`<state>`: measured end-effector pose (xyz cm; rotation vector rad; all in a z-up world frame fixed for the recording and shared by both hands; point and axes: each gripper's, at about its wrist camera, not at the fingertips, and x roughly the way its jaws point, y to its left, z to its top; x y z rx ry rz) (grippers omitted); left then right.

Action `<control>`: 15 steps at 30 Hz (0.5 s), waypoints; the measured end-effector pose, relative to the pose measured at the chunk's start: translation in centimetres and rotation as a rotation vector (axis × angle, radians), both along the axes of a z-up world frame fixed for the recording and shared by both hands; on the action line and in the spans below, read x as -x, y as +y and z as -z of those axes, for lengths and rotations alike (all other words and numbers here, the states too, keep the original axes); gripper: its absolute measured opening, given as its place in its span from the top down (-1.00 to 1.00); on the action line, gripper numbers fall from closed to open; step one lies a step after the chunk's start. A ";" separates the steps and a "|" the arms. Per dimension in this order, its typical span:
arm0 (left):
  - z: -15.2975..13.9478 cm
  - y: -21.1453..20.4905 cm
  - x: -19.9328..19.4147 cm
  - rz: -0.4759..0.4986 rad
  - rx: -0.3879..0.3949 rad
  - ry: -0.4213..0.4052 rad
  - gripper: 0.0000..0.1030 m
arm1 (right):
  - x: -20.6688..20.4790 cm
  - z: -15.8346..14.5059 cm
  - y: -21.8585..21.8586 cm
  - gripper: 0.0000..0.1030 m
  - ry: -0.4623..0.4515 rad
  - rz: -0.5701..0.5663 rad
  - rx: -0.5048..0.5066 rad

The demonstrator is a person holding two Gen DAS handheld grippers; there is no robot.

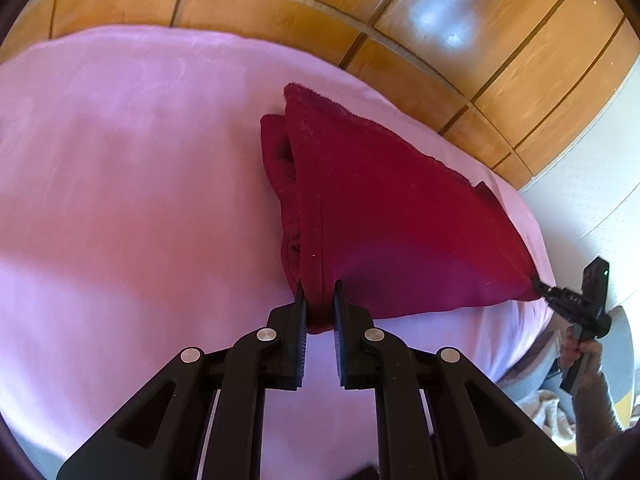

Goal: Fold small clothes

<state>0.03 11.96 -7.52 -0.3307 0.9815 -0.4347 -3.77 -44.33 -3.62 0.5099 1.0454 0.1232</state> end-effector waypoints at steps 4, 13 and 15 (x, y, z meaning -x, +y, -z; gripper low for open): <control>0.6 0.0 2.8 0.001 -0.008 0.013 0.77 | 2.2 1.8 0.1 0.81 0.072 -0.007 -0.005; -2.2 1.5 -1.5 -0.095 0.055 -0.072 0.18 | -2.4 -1.6 -1.1 0.21 -0.050 0.063 0.053; -2.6 1.2 -3.1 -0.109 0.061 -0.085 0.17 | -4.8 -1.8 -0.5 0.21 -0.066 0.071 0.073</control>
